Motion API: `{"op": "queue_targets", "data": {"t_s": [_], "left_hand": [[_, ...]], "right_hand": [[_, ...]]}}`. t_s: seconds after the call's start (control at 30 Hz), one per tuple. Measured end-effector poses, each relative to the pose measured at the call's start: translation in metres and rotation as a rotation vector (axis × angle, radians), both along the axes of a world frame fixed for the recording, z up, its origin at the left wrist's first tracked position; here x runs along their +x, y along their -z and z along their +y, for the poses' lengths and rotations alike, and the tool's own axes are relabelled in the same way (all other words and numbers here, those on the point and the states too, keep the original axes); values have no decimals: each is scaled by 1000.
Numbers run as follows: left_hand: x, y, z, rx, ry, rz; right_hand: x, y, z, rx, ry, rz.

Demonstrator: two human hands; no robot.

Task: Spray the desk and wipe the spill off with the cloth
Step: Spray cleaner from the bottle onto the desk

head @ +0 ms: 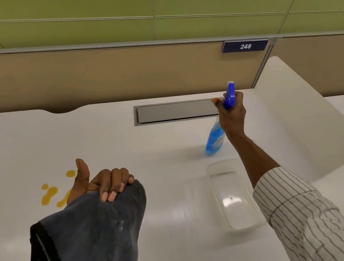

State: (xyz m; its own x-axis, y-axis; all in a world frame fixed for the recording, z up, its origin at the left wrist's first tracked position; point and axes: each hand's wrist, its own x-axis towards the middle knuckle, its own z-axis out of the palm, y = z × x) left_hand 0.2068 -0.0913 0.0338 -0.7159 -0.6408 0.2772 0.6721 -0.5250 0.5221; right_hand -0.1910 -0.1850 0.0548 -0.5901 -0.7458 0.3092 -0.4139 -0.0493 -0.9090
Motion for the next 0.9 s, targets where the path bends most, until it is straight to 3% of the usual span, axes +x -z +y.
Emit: {"op": "queue_targets", "data": {"t_s": [0.37,0.73,0.9], "left_hand": [[-3,1,-6,-54,-70,-121],[-8,-12,0,-91,-165,-244],[-9,-17,8,-47,-223,-238]], "right_hand": [[-2,32,-10,-29,11,-17],[-1,60,6,66,38,13],[36,37,54,116,182,-2]]}}
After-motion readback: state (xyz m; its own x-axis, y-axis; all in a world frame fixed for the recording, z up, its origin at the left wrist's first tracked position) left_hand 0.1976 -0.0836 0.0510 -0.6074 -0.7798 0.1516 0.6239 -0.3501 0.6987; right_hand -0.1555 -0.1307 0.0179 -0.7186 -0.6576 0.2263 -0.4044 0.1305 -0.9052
